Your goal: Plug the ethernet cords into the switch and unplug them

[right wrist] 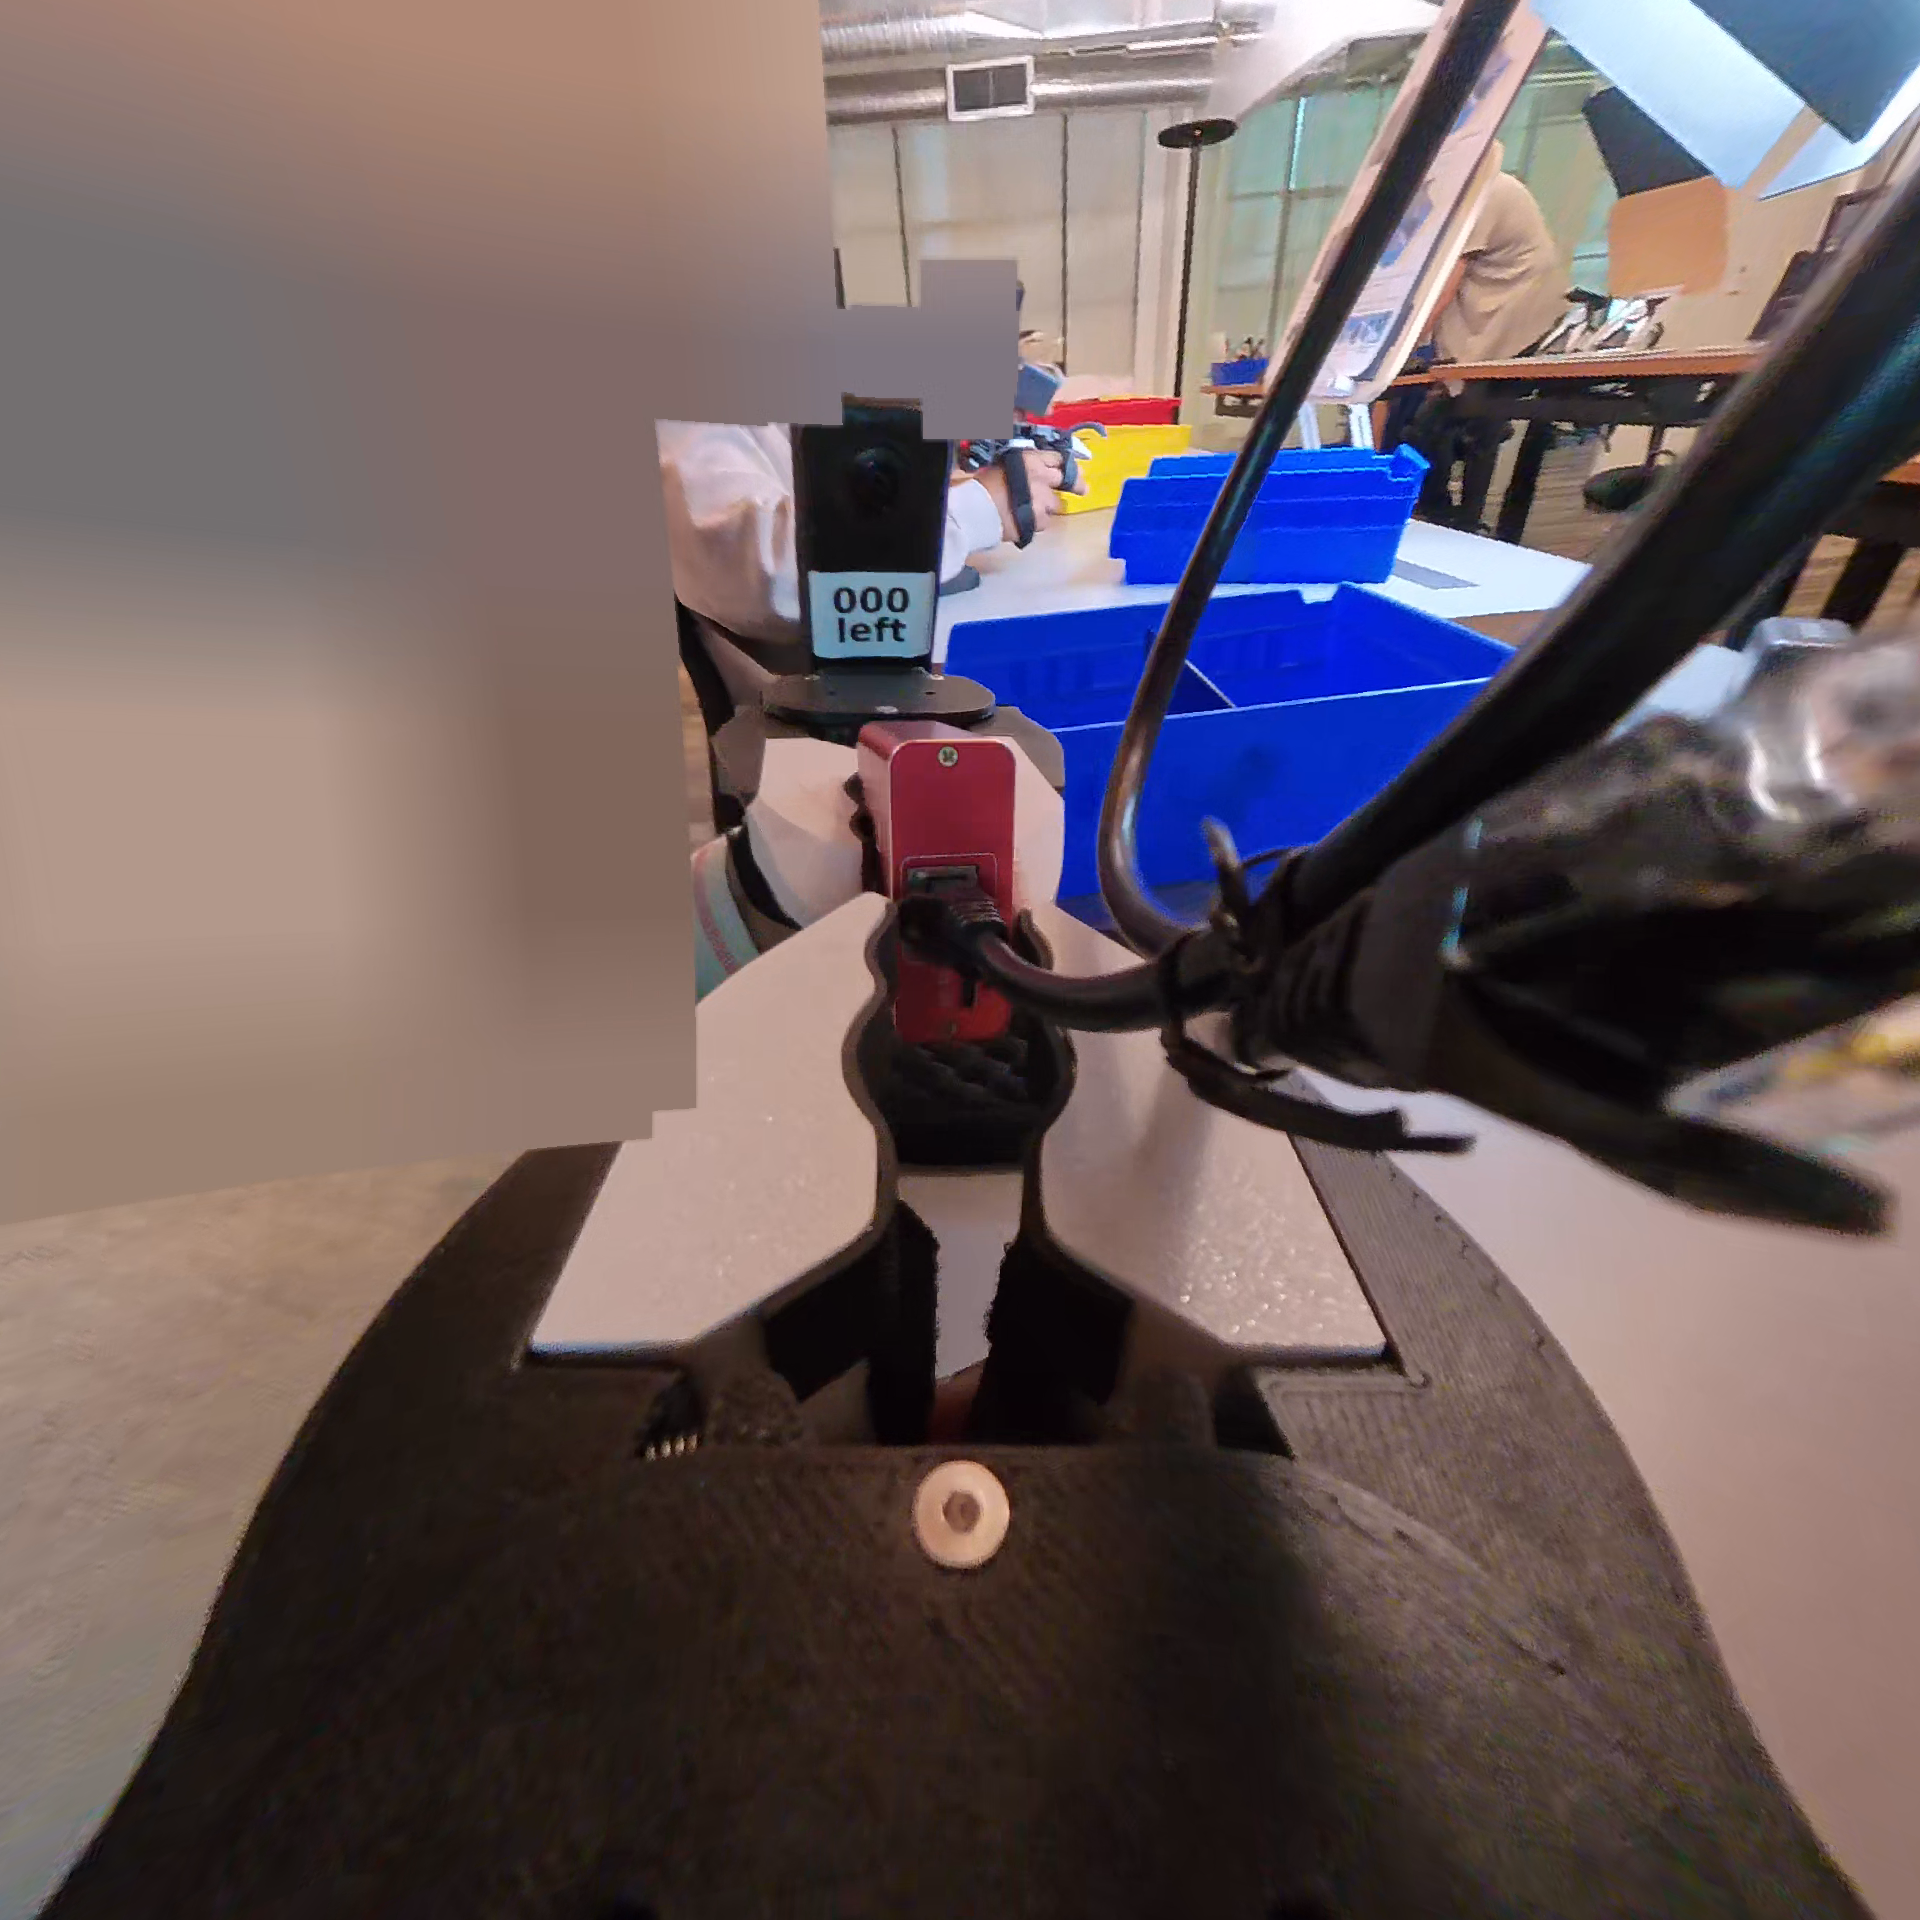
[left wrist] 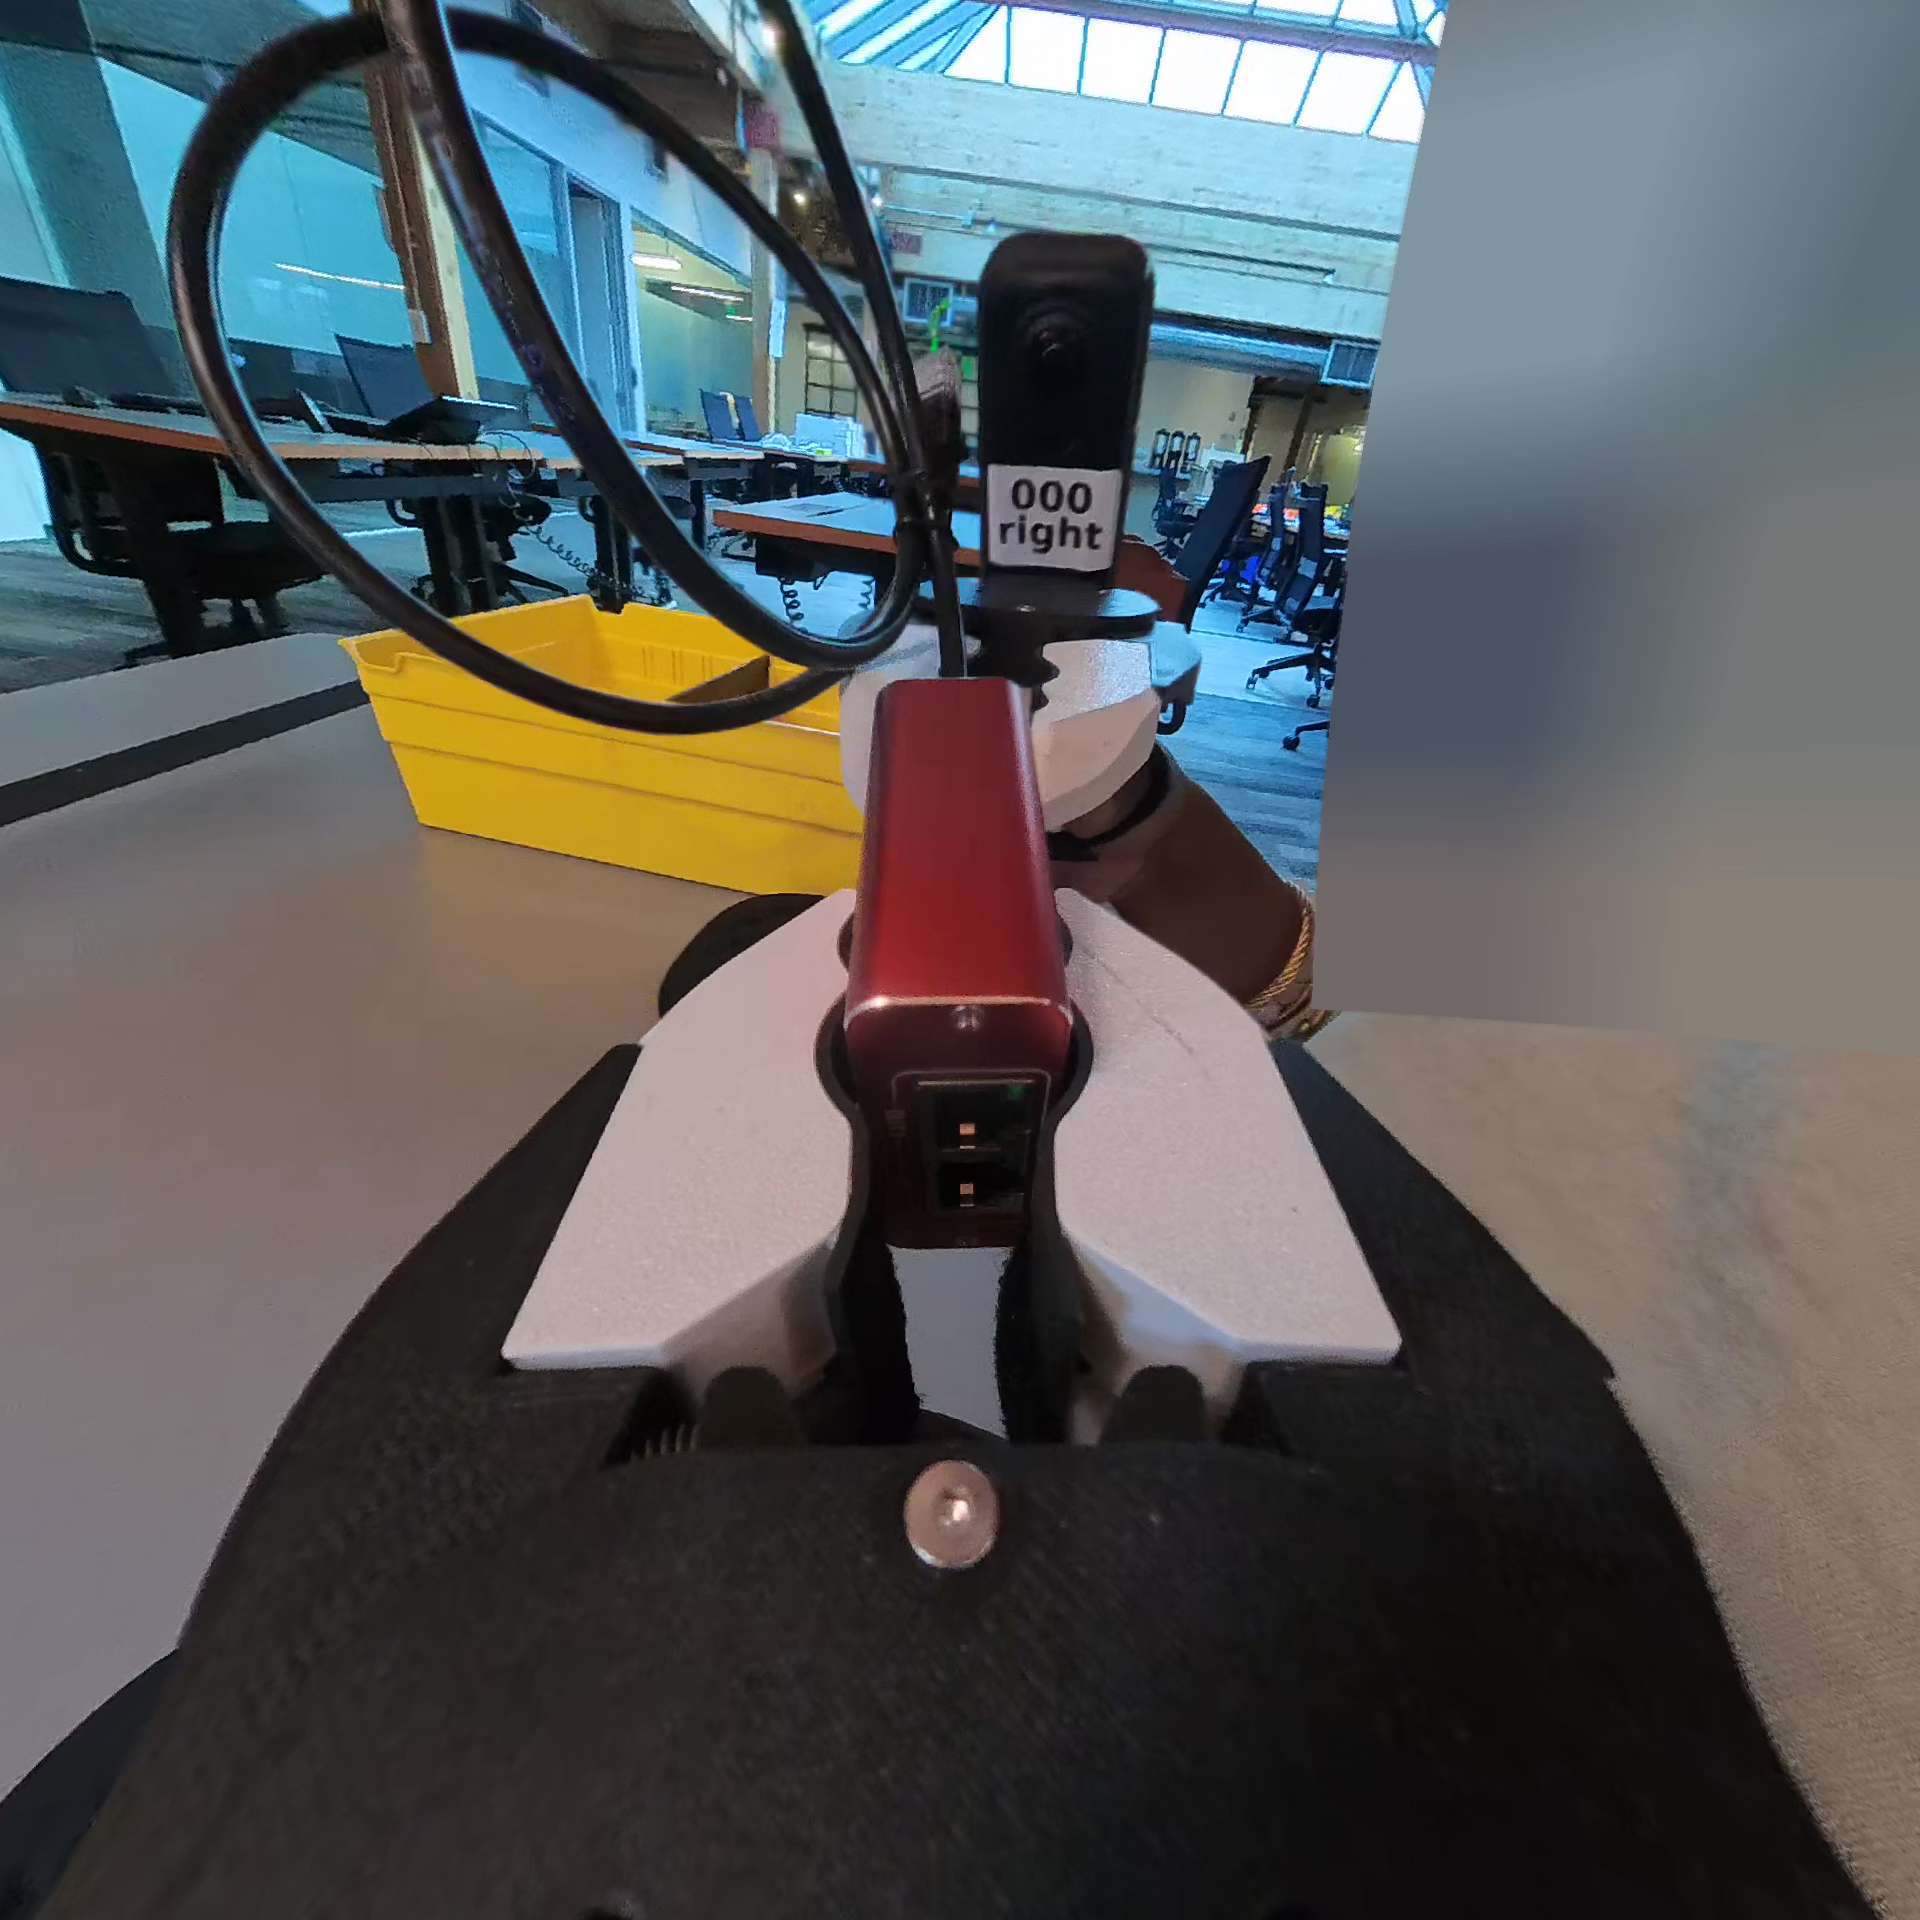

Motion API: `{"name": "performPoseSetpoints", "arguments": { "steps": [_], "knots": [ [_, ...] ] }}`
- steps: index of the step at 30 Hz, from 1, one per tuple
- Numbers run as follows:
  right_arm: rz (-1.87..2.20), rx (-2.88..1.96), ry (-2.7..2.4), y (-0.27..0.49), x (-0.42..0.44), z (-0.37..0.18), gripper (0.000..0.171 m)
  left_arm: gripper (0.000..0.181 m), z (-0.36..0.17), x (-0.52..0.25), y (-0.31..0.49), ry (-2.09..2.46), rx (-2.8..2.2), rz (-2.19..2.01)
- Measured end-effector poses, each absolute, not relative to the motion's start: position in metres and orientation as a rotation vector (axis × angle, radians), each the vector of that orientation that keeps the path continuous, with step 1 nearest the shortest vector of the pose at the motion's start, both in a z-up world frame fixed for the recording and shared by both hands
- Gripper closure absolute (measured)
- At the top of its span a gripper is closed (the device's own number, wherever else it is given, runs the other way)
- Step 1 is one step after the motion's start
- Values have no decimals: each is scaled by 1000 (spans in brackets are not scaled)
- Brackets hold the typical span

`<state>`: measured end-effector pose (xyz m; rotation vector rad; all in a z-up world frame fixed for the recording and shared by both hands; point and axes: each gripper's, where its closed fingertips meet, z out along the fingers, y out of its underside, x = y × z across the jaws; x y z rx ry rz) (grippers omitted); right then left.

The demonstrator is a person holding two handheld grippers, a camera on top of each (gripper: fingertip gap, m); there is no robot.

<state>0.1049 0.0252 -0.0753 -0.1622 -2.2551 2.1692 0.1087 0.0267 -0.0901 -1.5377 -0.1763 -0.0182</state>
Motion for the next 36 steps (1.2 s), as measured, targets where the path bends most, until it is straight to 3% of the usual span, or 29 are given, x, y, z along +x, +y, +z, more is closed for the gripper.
{"name": "performPoseSetpoints", "arguments": {
  "steps": [18,36],
  "knots": [
    [1822,-33,-1963,27,83,-74,149,151,-92,85,24,-233,-1546,344],
    [2079,64,-1849,28,102,-57,154,152,-79,103,27,-145,-1503,184]
  ]
}}
